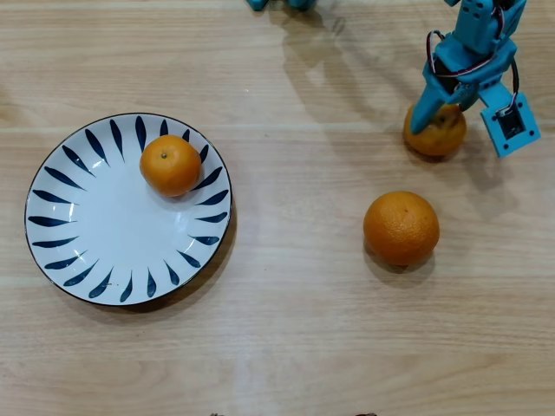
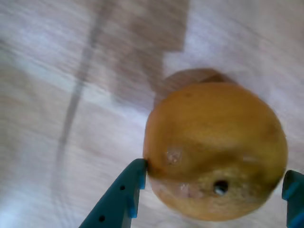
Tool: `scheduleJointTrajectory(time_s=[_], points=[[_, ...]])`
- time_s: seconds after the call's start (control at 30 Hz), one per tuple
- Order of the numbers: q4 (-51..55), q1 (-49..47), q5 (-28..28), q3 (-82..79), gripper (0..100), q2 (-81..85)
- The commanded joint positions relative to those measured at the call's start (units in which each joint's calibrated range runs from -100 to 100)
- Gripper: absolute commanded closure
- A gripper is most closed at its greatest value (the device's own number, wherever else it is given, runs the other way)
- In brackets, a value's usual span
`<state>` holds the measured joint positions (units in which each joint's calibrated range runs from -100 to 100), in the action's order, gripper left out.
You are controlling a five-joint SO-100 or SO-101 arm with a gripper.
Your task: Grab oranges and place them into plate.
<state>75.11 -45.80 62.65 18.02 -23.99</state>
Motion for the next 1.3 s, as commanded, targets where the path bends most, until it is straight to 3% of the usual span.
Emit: scheduleJointTrajectory(time_s=[0.0, 0.23, 0.5, 0.77, 1.03, 1.27], points=[[0.3, 3.9, -5.6, 0.5, 68, 6.8], [-0.5, 5.6, -7.8, -5.7, 66, 11.5], [-0.5, -1.2, 0.9, -11.0, 46, 14.7], [-4.7, -5.8, 3.3, -11.1, 46, 15.0], [-17.2, -3.8, 2.7, -12.1, 46, 7.5], [-18.5, -0.6, 2.7, -12.1, 46, 2.0]])
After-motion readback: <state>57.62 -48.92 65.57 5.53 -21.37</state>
